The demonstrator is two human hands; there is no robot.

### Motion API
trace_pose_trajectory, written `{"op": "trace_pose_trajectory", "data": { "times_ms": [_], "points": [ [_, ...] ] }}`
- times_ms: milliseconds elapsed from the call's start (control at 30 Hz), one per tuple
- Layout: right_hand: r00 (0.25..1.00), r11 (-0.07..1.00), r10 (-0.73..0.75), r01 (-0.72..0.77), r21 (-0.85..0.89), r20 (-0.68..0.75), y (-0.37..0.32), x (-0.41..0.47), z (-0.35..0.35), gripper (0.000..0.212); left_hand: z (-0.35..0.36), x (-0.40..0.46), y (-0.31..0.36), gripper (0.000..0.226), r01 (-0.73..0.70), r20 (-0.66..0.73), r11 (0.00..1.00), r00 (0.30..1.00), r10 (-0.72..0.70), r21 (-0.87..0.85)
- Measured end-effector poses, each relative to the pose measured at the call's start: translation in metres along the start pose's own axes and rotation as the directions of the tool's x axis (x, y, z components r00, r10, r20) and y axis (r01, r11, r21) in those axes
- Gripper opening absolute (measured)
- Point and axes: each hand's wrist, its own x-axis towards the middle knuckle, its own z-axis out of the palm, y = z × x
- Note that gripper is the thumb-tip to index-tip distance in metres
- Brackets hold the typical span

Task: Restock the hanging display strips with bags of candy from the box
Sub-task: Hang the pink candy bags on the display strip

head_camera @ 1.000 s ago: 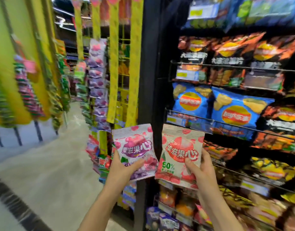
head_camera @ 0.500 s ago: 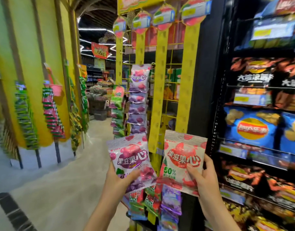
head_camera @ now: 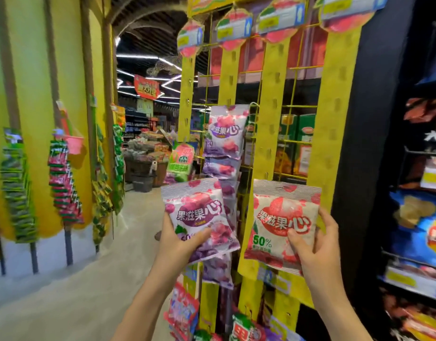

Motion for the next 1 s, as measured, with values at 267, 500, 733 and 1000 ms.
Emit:
{"op": "trace_pose_trajectory", "data": {
  "times_ms": [267,500,733,1000],
  "points": [
    [0.994,0.994,-0.106,0.106,-0.028,0.004,0.007,0.07,0.036,0.063,0.005,0.096,0.011,0.107,-0.082,0.076,0.996,0.994,0.084,-0.032],
    [0.974,0.972,-0.224,0.221,-0.075,-0.044,-0.007,0.106,0.065,0.058,0.018,0.158,0.044,0.097,-0.235,0.124,0.97,0.963,0.24,-0.059],
    [0.94,0.942,-0.317,0.296,-0.155,-0.13,-0.018,0.133,0.096,0.058,0.022,0.204,0.074,0.099,-0.428,0.211,0.901,0.876,0.433,-0.073],
    [0.91,0.916,-0.375,0.335,-0.223,-0.175,-0.023,0.136,0.112,0.058,0.027,0.256,0.106,0.079,-0.492,0.32,0.854,0.791,0.521,-0.172]
  ]
}}
